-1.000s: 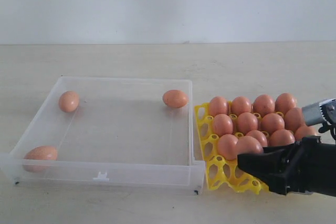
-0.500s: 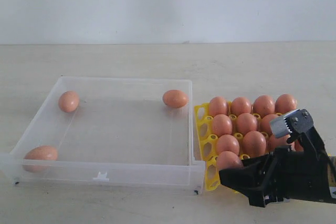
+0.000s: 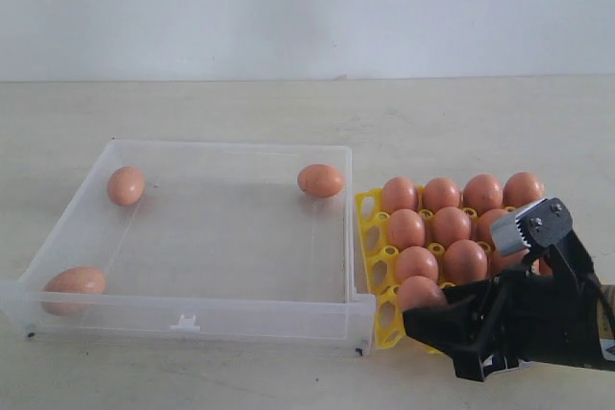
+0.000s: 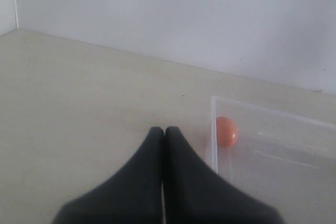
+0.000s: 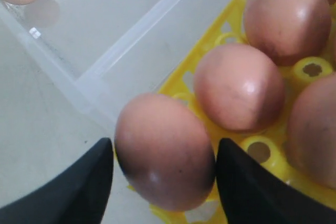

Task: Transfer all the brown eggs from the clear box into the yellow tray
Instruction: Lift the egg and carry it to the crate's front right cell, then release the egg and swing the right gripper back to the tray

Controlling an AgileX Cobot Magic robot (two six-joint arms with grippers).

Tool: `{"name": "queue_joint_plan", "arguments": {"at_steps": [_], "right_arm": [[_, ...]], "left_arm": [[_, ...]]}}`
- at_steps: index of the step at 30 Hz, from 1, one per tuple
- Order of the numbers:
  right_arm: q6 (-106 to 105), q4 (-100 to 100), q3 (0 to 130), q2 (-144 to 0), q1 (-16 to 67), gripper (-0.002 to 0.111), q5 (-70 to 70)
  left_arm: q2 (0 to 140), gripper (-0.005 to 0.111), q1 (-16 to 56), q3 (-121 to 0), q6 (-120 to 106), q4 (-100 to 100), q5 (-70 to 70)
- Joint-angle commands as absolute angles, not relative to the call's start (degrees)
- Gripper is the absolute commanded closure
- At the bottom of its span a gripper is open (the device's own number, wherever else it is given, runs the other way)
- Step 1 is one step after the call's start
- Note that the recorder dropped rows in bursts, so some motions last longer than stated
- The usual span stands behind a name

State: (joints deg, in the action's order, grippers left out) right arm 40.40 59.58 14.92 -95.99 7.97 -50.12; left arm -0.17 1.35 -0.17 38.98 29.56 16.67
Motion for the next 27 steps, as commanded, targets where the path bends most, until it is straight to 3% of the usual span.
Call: {"name": "queue_joint_plan", "arguments": {"at_steps": [1, 11, 27], "right_arm": [[39.92, 58.74, 14.92, -95.92, 7.99, 0.049, -50.29], [39.92, 57.95, 14.92, -94.96, 7.99, 0.049, -50.51], [38.91, 54.29, 17.53, -81.97, 7.99, 0.049, -49.92]], "left_arm": [[0.0, 0.111, 1.79, 0.0, 38.66, 28.9, 16.91], [0.0, 0.111, 1.79, 0.0, 38.66, 28.91, 15.33], [0.0, 0.111, 1.79, 0.0, 44.49, 31.44, 17.32]]}}
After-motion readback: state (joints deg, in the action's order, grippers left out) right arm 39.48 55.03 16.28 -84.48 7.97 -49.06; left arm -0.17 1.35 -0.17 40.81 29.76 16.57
